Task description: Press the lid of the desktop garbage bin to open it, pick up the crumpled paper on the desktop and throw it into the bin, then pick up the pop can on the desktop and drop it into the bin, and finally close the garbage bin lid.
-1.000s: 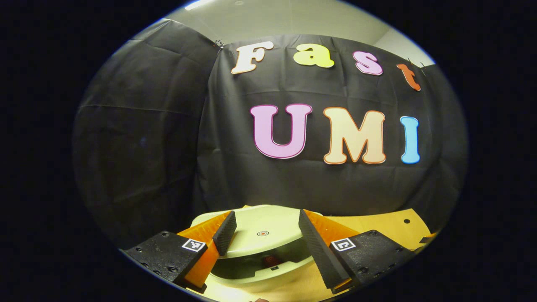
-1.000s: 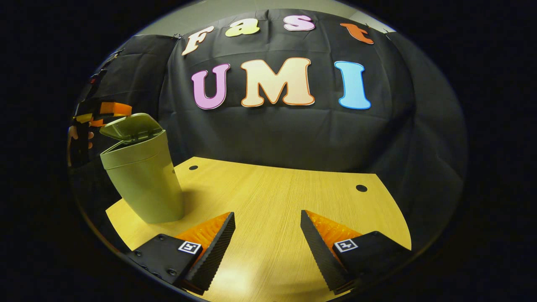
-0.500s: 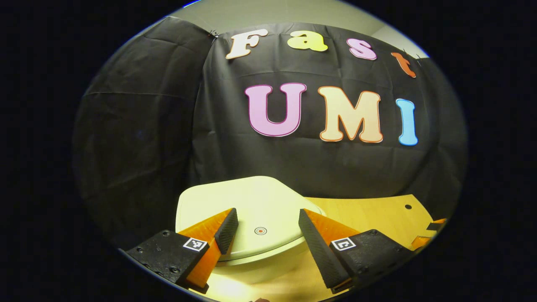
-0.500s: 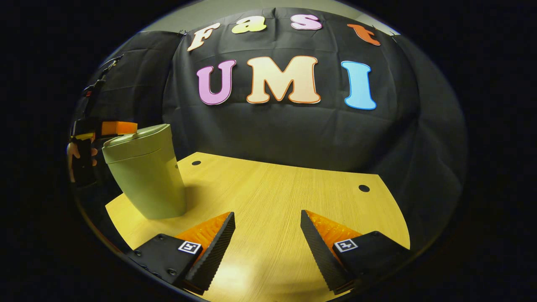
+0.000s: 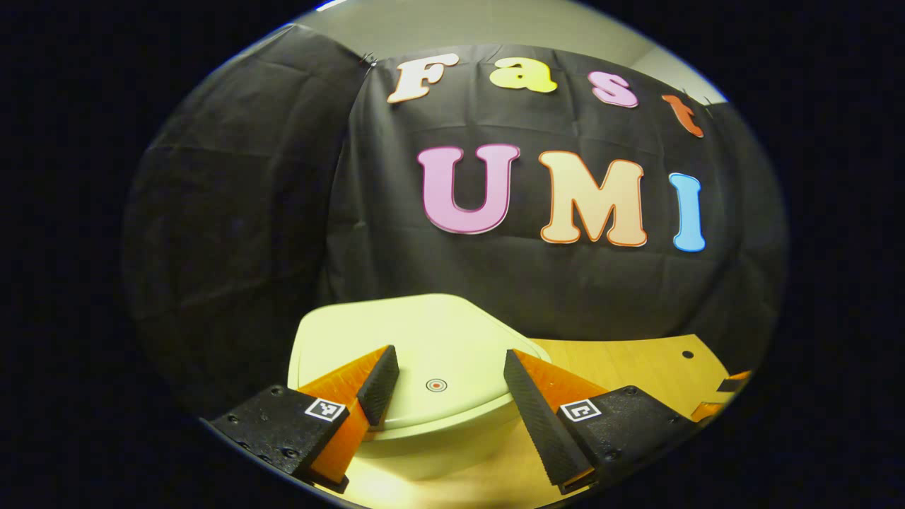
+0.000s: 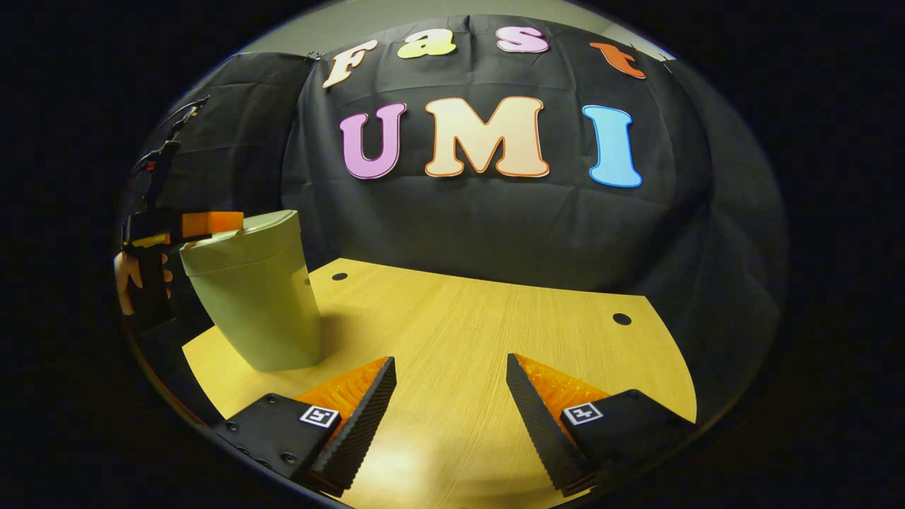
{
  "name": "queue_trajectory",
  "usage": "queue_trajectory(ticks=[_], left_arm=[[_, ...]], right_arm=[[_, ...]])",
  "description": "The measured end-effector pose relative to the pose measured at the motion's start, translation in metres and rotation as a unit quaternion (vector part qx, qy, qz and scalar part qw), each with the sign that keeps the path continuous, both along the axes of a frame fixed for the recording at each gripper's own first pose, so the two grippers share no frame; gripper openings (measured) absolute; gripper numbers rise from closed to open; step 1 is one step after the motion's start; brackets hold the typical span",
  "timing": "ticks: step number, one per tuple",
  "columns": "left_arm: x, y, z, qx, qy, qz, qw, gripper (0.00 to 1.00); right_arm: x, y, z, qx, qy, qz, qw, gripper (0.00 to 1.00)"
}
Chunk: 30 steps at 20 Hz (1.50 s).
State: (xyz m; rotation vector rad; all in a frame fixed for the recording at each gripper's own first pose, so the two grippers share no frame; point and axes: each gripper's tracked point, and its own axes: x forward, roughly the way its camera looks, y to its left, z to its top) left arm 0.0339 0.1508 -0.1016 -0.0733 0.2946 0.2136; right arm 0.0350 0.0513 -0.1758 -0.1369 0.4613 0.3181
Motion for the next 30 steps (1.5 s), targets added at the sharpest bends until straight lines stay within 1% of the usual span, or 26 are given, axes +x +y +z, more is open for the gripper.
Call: queue_trajectory(ticks=[3, 4, 7, 8, 9, 10, 11, 12, 14, 17, 18, 20, 21, 26, 27, 28, 30], left_arm=[[0.001, -0.017, 0.022, -0.021, -0.047, -0.016, 0.999, 0.96], [0.001, -0.028, 0.036, -0.017, -0.072, -0.026, 0.997, 0.94], [0.001, -0.072, 0.084, 0.021, -0.145, -0.081, 0.986, 0.94], [0.001, -0.091, 0.096, 0.023, -0.163, -0.102, 0.981, 0.94], [-0.002, -0.107, 0.101, 0.018, -0.177, -0.119, 0.977, 0.96], [-0.003, -0.126, 0.106, 0.005, -0.185, -0.137, 0.973, 0.92], [-0.005, -0.142, 0.106, -0.008, -0.19, -0.151, 0.97, 0.91], [-0.008, -0.157, 0.106, -0.02, -0.191, -0.164, 0.968, 0.94], [-0.011, -0.178, 0.1, -0.034, -0.185, -0.181, 0.965, 0.93], [-0.014, -0.205, 0.096, -0.032, -0.174, -0.204, 0.963, 0.93], [-0.014, -0.209, 0.098, -0.03, -0.174, -0.211, 0.962, 0.93], [-0.01, -0.22, 0.101, -0.036, -0.176, -0.222, 0.958, 0.93], [-0.009, -0.225, 0.103, -0.04, -0.176, -0.229, 0.957, 0.92], [-0.003, -0.231, 0.115, -0.042, -0.191, -0.233, 0.953, 0.93], [-0.003, -0.231, 0.117, -0.039, -0.193, -0.235, 0.952, 0.92], [-0.004, -0.23, 0.119, -0.036, -0.195, -0.236, 0.951, 0.93], [-0.003, -0.228, 0.122, -0.035, -0.198, -0.237, 0.95, 0.92]], right_arm=[[0.003, -0.002, 0.024, 0.023, -0.02, -0.008, 1.0, 0.99], [0.003, -0.005, 0.036, 0.031, -0.033, -0.013, 0.999, 0.99], [0.004, -0.013, 0.083, 0.055, -0.081, -0.029, 0.995, 0.99], [0.003, -0.016, 0.097, 0.061, -0.097, -0.035, 0.993, 0.99], [0.002, -0.021, 0.111, 0.067, -0.112, -0.04, 0.991, 0.98], [-0.001, -0.023, 0.122, 0.073, -0.124, -0.045, 0.989, 0.99], [-0.004, -0.027, 0.133, 0.077, -0.134, -0.051, 0.987, 0.98], [-0.009, -0.031, 0.141, 0.082, -0.143, -0.056, 0.985, 0.98], [-0.018, -0.038, 0.159, 0.09, -0.165, -0.067, 0.98, 0.98], [-0.033, -0.046, 0.18, 0.103, -0.21, -0.069, 0.97, 0.98], [-0.032, -0.054, 0.179, 0.096, -0.218, -0.078, 0.968, 0.98], [-0.035, -0.065, 0.175, 0.08, -0.219, -0.089, 0.968, 0.96], [-0.032, -0.064, 0.173, 0.077, -0.221, -0.094, 0.968, 0.98], [-0.036, -0.079, 0.184, 0.086, -0.233, -0.117, 0.962, 0.98], [-0.033, -0.079, 0.185, 0.085, -0.233, -0.118, 0.961, 0.96], [-0.032, -0.08, 0.186, 0.084, -0.234, -0.12, 0.961, 0.97], [-0.03, -0.08, 0.187, 0.081, -0.235, -0.121, 0.961, 0.97]])
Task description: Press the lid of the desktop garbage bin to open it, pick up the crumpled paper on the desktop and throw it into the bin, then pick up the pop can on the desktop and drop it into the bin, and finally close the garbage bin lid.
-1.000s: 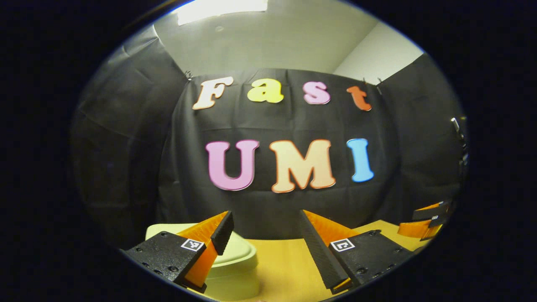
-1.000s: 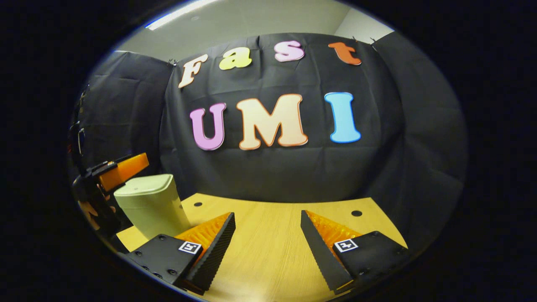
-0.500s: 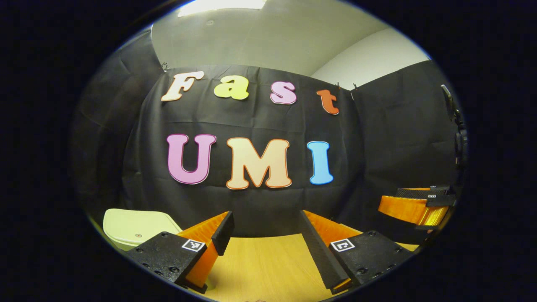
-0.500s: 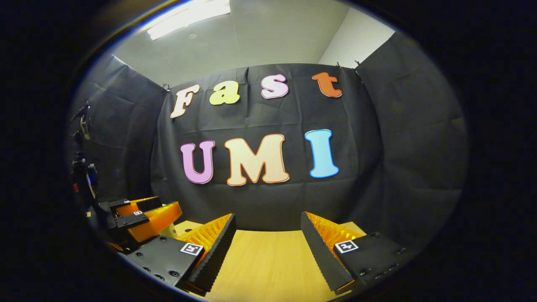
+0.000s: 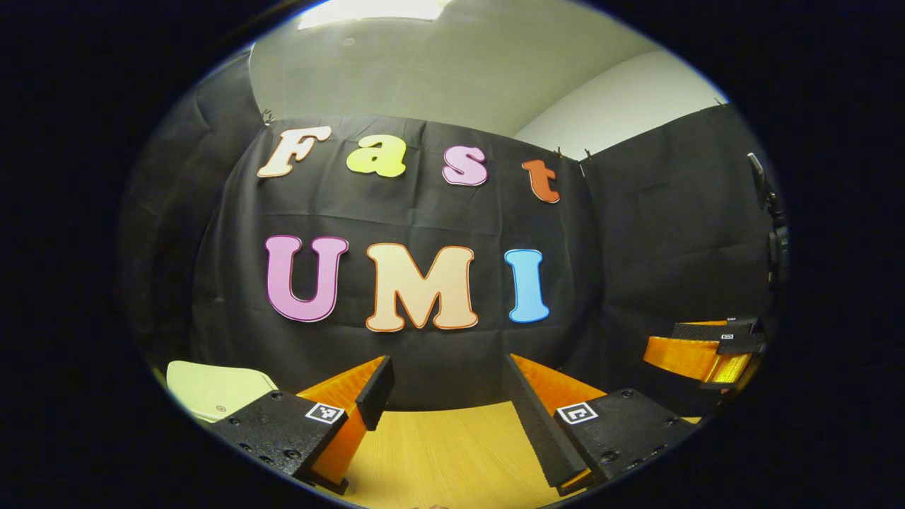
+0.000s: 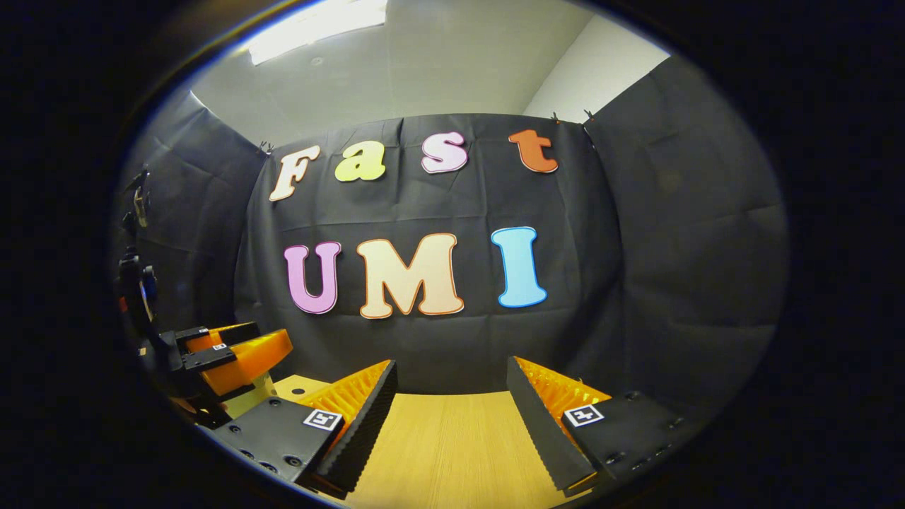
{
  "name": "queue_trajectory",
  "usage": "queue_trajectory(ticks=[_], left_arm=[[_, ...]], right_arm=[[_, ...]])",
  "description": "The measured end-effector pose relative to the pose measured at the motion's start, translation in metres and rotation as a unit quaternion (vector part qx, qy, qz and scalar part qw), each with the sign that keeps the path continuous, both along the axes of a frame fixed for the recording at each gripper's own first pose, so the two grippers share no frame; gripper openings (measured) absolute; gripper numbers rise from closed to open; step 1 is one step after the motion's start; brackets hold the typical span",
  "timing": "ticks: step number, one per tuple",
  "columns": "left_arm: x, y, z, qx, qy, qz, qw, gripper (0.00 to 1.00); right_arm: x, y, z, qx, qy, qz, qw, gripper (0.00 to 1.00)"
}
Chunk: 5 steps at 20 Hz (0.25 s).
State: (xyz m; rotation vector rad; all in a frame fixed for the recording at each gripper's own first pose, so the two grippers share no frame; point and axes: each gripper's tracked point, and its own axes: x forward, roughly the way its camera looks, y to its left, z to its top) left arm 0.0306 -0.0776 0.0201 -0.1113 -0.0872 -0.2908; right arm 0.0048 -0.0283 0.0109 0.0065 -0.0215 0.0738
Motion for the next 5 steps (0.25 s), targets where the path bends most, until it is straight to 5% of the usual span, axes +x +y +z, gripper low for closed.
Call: queue_trajectory(ticks=[5], left_arm=[[0.0013, 0.0019, 0.0058, 0.01, 0.002, -0.011, 1.0, 0.93]], right_arm=[[0.0054, -0.0003, 0.0068, -0.004, -0.008, -0.005, 1.0, 0.98]])
